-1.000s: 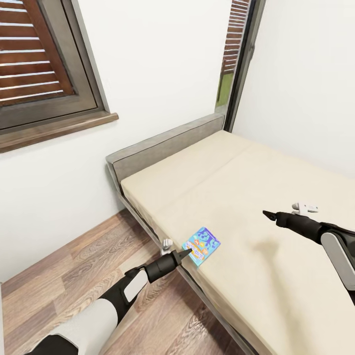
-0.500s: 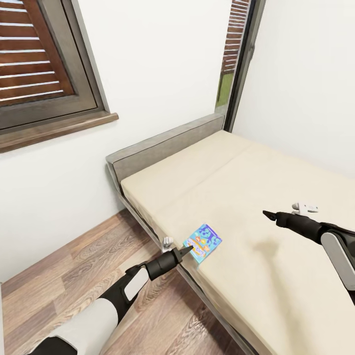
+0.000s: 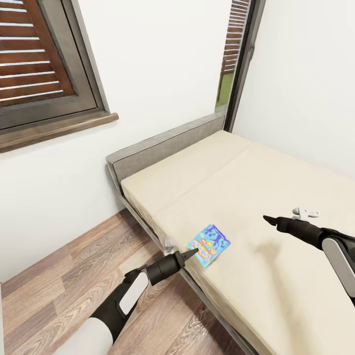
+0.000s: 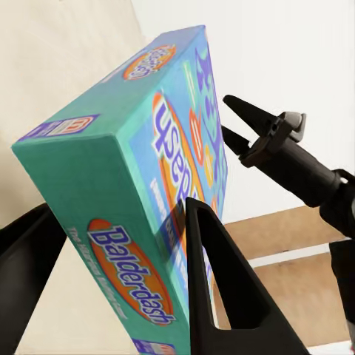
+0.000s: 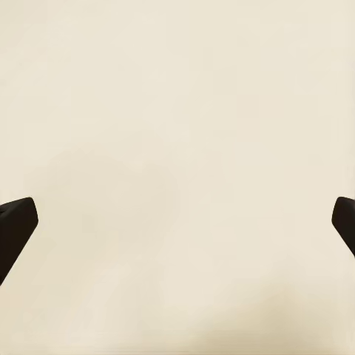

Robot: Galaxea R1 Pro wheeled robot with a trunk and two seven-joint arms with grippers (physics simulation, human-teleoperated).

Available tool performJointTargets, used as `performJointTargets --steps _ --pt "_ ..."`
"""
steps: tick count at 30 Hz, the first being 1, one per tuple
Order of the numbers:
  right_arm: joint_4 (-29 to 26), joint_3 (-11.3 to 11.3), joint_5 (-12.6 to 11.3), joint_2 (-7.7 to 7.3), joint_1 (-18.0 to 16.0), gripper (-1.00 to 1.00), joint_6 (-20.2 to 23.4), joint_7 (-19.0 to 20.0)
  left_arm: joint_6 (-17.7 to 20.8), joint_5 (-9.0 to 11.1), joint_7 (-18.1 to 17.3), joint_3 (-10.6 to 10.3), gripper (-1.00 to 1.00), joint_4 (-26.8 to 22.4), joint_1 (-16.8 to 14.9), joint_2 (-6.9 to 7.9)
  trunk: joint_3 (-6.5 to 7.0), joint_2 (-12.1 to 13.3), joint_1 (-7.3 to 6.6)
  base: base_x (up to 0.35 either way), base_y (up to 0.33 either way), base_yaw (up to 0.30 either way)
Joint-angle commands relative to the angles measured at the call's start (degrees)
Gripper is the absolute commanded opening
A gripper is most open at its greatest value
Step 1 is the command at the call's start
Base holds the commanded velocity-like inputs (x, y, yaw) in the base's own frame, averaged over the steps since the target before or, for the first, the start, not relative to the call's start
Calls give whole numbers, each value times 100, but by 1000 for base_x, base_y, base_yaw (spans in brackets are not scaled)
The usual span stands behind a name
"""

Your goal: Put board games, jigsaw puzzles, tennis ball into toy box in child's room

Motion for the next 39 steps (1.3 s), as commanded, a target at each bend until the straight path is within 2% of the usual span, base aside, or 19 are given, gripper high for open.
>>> performJointTargets --steps 1,2,3,6,7,12,17,24,25,30,39 --pt "-9 -11 24 -1 6 100 29 41 123 56 131 -2 -100 -237 124 14 -4 -2 -1 0 0 0" --pt "-19 -12 23 -3 13 100 29 42 186 54 288 4 -100 -478 247 27 -4 -2 -1 0 0 0" --pt "-19 -12 23 -3 13 100 29 42 186 54 288 4 -100 -478 247 27 -4 -2 -1 0 0 0" --pt "-56 -14 14 -18 38 100 27 51 301 55 784 23 -100 -1179 585 83 -4 -2 -1 0 0 0" --pt "-56 -14 14 -18 38 100 27 51 301 55 784 23 -100 -1179 585 83 -4 -2 -1 0 0 0" --pt "-175 -20 -4 -37 87 100 59 124 378 45 1294 38 -100 -2014 999 220 -4 -2 -1 0 0 0" --pt "-336 -22 -16 -42 119 100 89 159 419 46 1467 50 -100 -2221 1108 265 -4 -2 -1 0 0 0" --pt "-539 -44 -30 -52 210 100 349 192 598 94 2035 75 -100 -2416 1205 304 -4 -2 -1 0 0 0" --pt "-539 -44 -30 -52 210 100 349 192 598 94 2035 75 -100 -2416 1205 304 -4 -2 -1 0 0 0" --pt "-625 -287 -40 -35 236 100 694 317 706 122 2524 79 -100 -2488 1229 304 -4 -2 -1 0 0 0" --pt "-726 -496 -35 -38 265 100 861 772 746 148 2757 71 -100 -2519 1237 286 -4 -2 -1 0 0 0"
